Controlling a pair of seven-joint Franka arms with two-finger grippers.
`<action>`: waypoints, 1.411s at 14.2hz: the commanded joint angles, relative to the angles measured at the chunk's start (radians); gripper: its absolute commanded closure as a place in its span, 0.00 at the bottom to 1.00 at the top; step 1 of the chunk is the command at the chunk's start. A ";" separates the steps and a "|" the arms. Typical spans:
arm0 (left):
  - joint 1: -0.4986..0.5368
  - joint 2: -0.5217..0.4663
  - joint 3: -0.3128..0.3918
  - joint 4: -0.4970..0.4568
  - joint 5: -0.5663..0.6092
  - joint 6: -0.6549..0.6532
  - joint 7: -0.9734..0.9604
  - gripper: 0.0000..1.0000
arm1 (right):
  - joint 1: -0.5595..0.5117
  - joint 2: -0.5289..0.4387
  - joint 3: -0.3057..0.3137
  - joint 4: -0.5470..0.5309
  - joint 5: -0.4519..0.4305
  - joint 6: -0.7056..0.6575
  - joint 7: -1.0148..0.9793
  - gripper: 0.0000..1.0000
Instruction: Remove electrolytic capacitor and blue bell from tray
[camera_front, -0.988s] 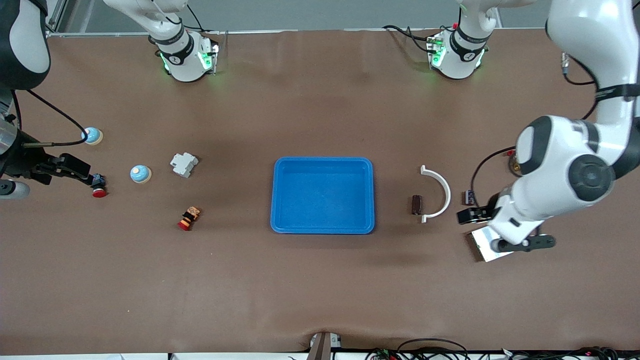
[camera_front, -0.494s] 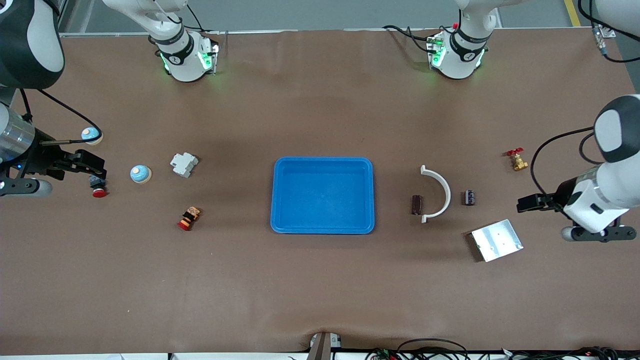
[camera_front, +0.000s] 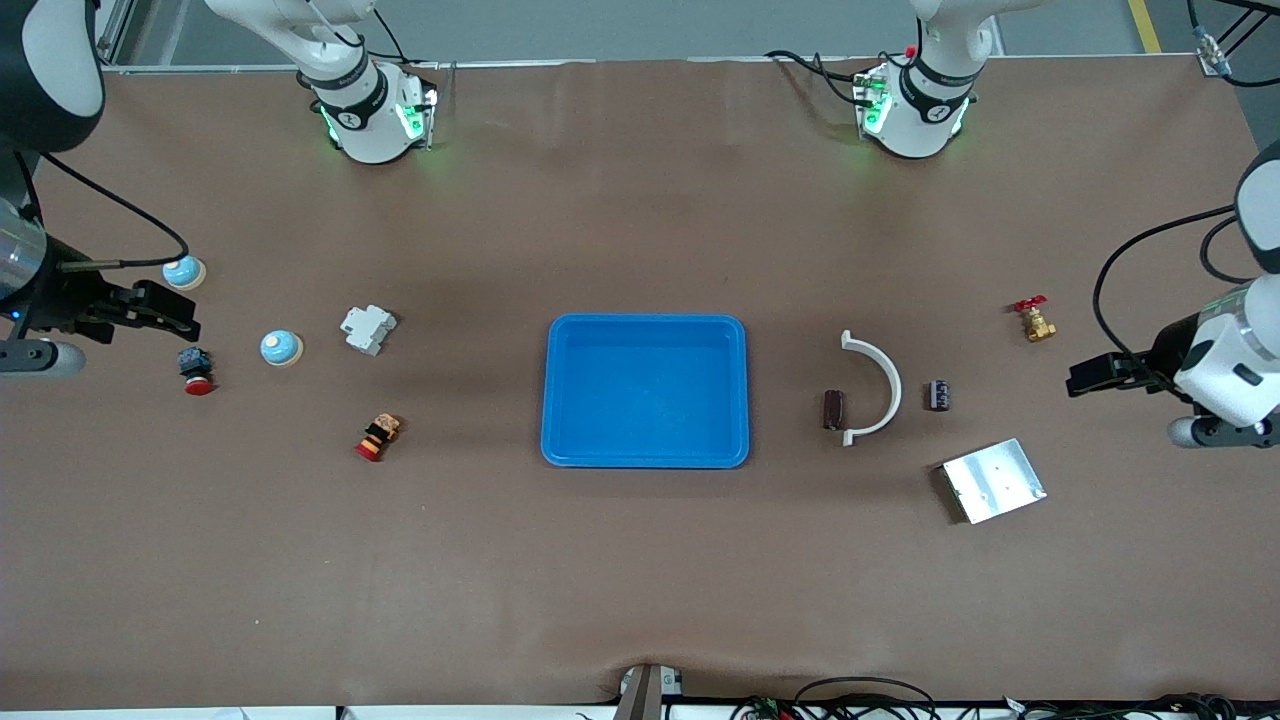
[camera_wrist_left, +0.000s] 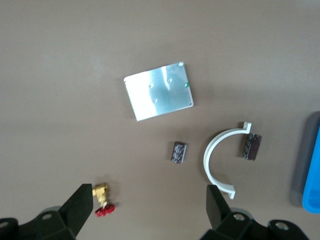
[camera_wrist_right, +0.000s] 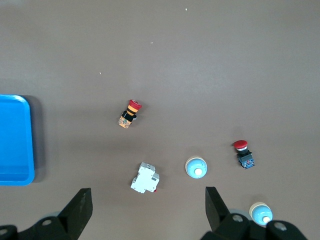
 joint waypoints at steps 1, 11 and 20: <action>0.043 -0.088 -0.009 -0.092 -0.006 -0.009 0.013 0.00 | 0.002 -0.022 -0.004 0.029 -0.005 -0.024 0.002 0.00; -0.231 -0.171 0.233 -0.164 -0.018 0.004 0.013 0.00 | -0.001 -0.045 -0.011 0.049 -0.003 -0.055 -0.002 0.00; -0.233 -0.432 0.219 -0.474 -0.019 0.152 0.014 0.00 | -0.015 -0.039 -0.014 0.037 -0.005 -0.118 0.010 0.00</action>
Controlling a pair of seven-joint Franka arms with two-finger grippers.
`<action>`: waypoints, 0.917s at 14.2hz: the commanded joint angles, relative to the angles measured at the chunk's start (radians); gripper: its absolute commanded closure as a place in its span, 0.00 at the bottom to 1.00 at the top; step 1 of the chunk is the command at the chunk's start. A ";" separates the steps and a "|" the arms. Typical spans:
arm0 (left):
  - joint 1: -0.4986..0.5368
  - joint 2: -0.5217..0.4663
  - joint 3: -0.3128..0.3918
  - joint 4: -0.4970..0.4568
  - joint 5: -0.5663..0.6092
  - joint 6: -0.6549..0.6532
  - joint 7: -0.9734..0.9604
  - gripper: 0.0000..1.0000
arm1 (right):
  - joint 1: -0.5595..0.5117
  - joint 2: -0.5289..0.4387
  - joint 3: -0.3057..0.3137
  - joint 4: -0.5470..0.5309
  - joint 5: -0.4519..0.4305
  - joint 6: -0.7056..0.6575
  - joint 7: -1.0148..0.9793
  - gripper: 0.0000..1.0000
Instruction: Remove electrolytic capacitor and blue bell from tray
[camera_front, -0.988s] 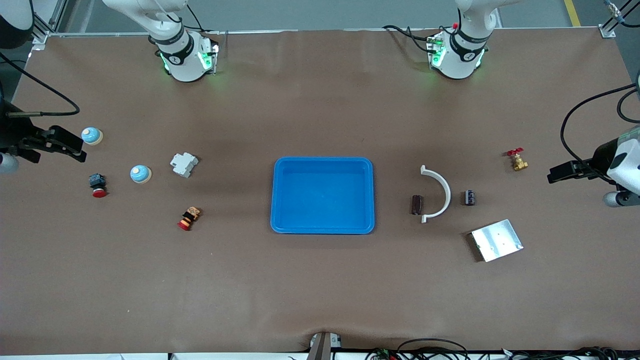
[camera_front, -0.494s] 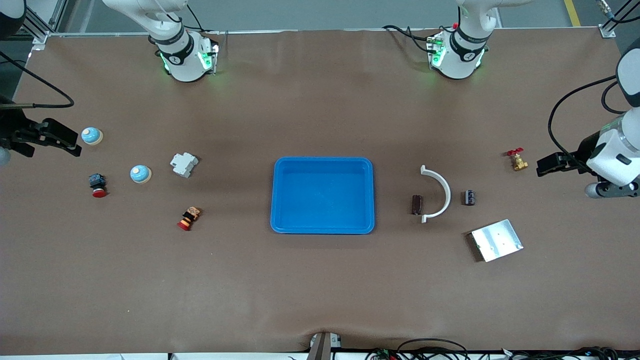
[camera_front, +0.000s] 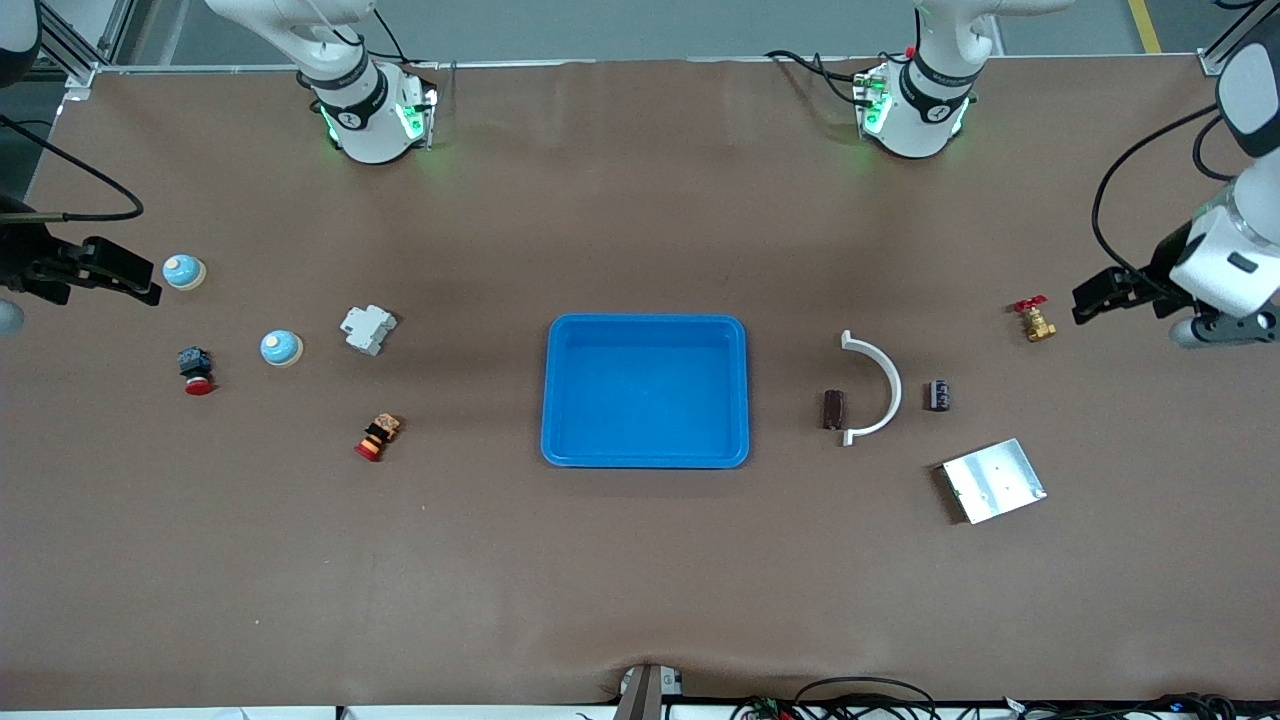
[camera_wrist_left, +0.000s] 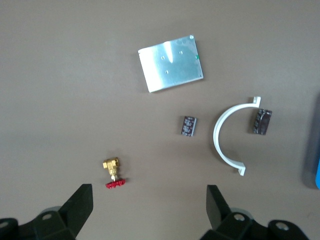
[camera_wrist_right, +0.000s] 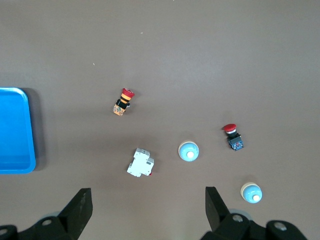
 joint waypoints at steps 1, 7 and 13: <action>0.054 -0.102 -0.076 -0.101 -0.019 0.038 0.014 0.00 | -0.003 -0.008 0.009 -0.004 -0.005 -0.013 0.010 0.00; 0.057 -0.005 -0.078 0.165 -0.061 -0.096 0.000 0.00 | -0.006 -0.015 0.011 0.004 -0.019 -0.013 0.009 0.00; 0.060 0.108 -0.075 0.296 -0.059 -0.238 0.014 0.00 | -0.054 -0.007 0.008 -0.003 -0.008 -0.041 0.017 0.00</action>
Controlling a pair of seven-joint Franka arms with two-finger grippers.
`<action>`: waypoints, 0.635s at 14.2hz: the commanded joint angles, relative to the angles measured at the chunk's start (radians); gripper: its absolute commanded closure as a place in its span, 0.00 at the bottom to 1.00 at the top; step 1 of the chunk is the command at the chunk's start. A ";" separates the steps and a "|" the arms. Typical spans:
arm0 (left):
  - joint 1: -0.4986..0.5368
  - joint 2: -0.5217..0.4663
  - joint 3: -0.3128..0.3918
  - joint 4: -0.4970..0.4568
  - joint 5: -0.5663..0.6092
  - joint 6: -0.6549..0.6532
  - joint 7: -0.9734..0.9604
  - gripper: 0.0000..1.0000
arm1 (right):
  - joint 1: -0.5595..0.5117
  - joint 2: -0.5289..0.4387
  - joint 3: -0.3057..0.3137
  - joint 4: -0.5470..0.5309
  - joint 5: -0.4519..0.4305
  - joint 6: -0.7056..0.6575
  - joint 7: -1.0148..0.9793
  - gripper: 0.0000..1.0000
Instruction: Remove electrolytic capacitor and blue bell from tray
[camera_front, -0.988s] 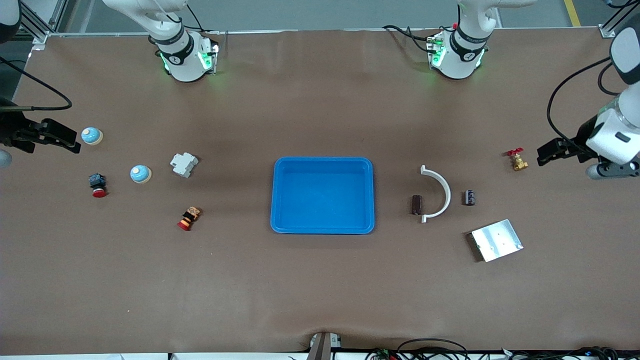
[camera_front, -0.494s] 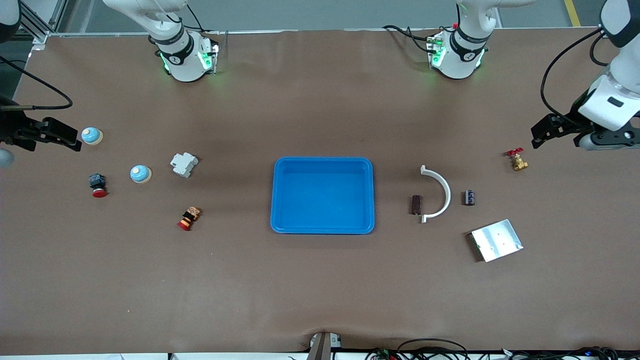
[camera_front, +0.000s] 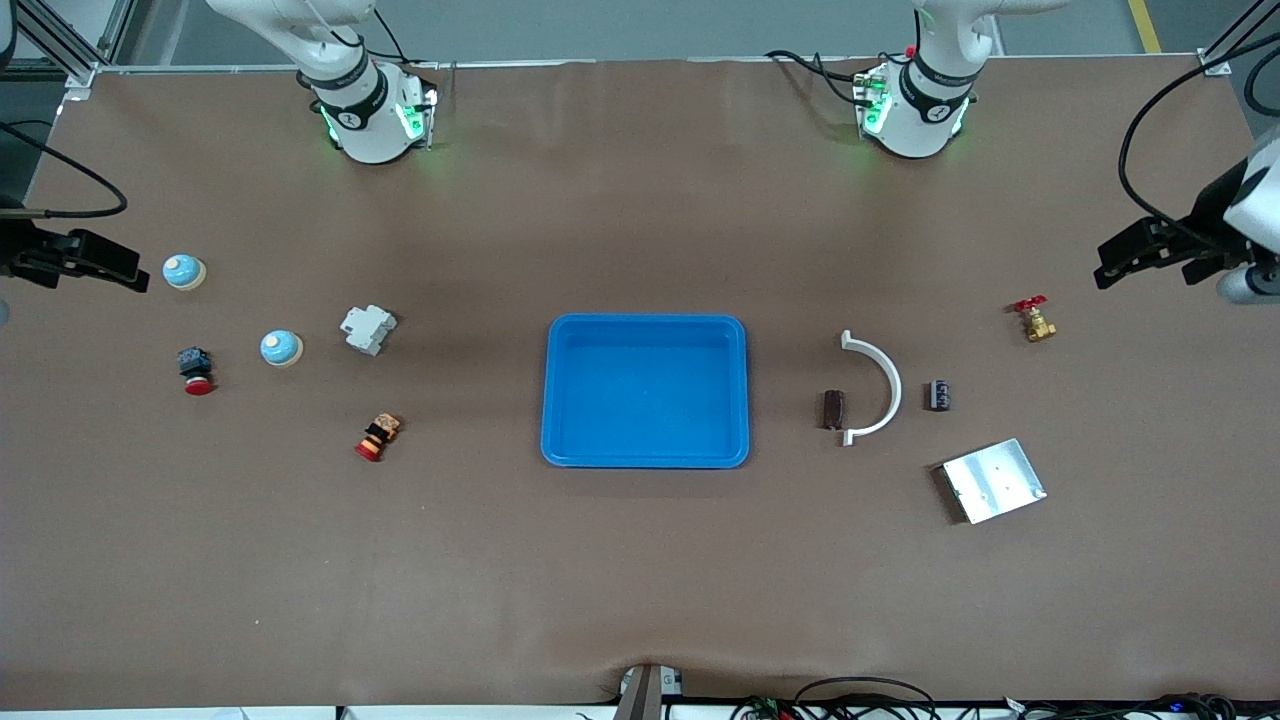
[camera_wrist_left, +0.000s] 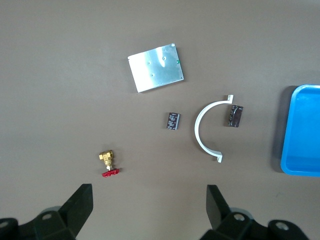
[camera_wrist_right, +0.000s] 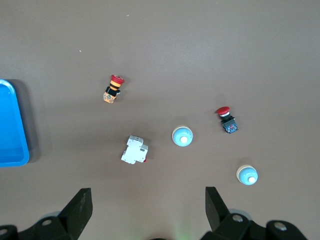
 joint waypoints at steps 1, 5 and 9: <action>0.018 0.044 -0.006 0.046 -0.022 -0.030 0.014 0.00 | -0.010 -0.004 0.012 -0.006 -0.007 0.045 0.008 0.00; 0.018 0.044 -0.006 0.050 -0.008 -0.024 0.013 0.00 | -0.020 0.013 0.012 -0.005 -0.004 0.169 0.002 0.00; 0.020 0.047 -0.006 0.090 -0.032 -0.024 0.042 0.00 | -0.033 0.005 0.012 -0.002 0.001 0.169 -0.013 0.00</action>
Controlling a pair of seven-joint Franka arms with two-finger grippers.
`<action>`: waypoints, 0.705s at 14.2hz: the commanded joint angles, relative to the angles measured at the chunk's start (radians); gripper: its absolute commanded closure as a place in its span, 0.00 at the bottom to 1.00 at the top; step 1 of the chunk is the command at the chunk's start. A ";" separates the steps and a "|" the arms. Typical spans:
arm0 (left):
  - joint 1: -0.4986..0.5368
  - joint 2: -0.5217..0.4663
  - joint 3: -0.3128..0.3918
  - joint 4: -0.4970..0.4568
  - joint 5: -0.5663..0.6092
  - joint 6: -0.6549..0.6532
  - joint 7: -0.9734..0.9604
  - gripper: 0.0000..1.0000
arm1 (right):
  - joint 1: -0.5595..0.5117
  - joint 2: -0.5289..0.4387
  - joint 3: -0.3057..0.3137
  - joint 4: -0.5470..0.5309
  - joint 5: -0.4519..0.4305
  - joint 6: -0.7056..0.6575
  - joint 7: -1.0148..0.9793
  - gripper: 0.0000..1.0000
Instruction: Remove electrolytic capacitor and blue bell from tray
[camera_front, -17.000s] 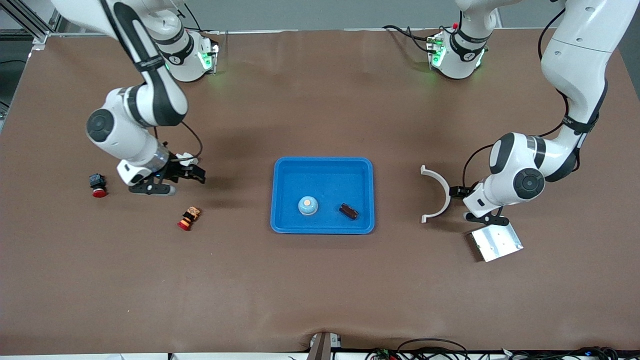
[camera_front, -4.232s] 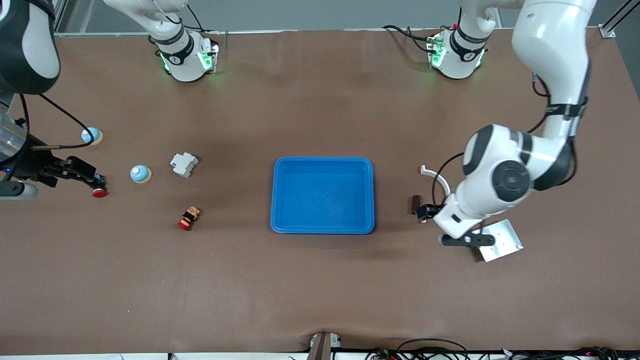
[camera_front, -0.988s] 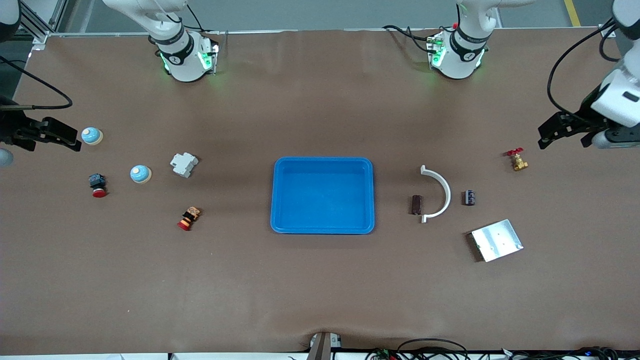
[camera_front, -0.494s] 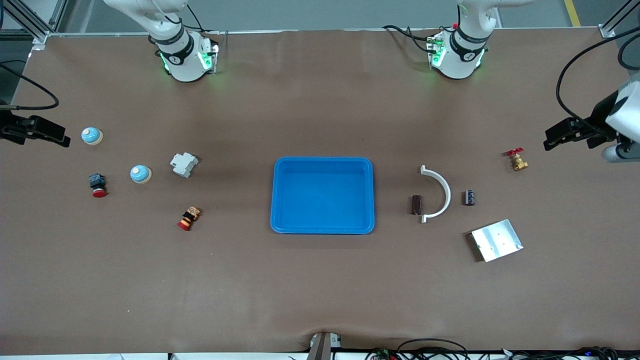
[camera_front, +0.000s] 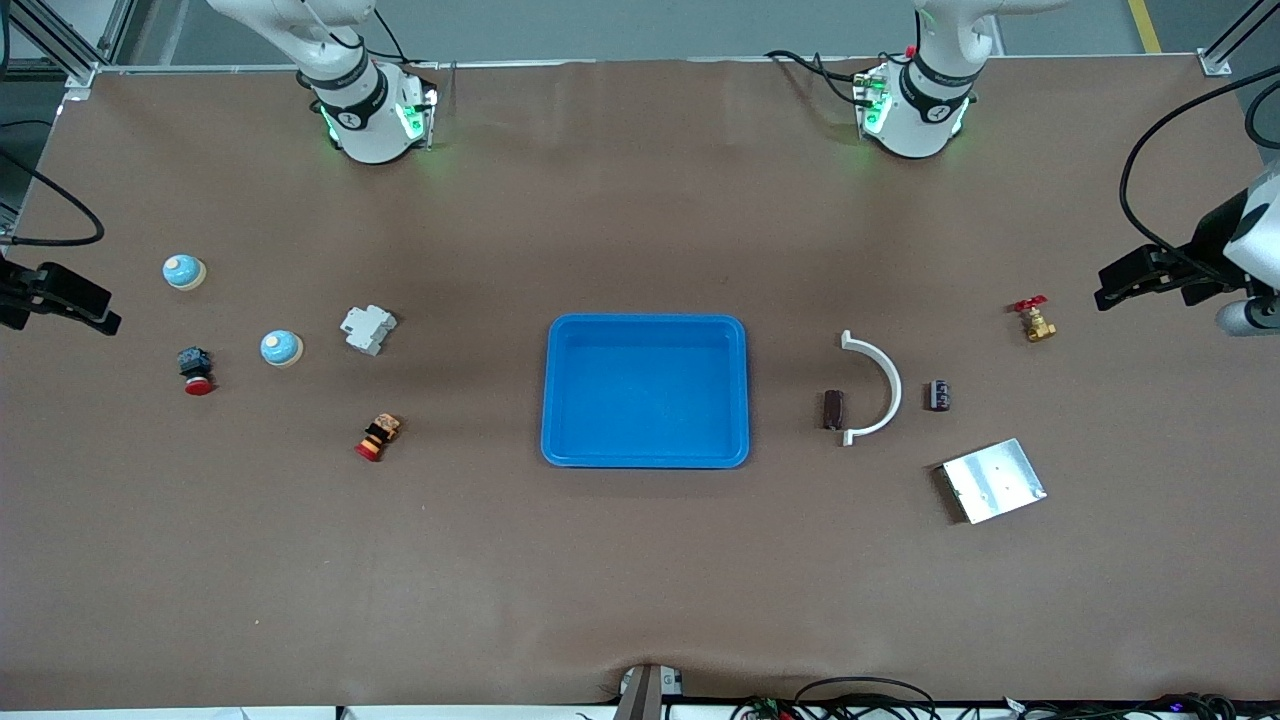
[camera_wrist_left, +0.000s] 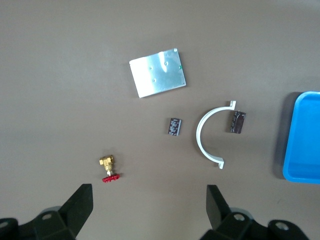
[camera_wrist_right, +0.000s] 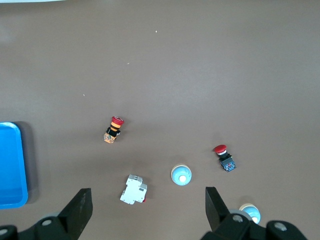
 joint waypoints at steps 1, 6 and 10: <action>0.005 0.004 -0.010 0.034 -0.029 -0.025 0.066 0.00 | -0.017 -0.017 0.011 0.000 0.001 -0.003 -0.026 0.00; 0.005 0.018 -0.011 0.036 -0.033 -0.015 0.051 0.00 | -0.017 -0.057 0.011 0.007 -0.007 0.000 -0.037 0.00; 0.005 0.016 -0.013 0.043 -0.073 -0.001 0.048 0.00 | -0.017 -0.051 0.010 0.007 -0.001 0.023 -0.021 0.00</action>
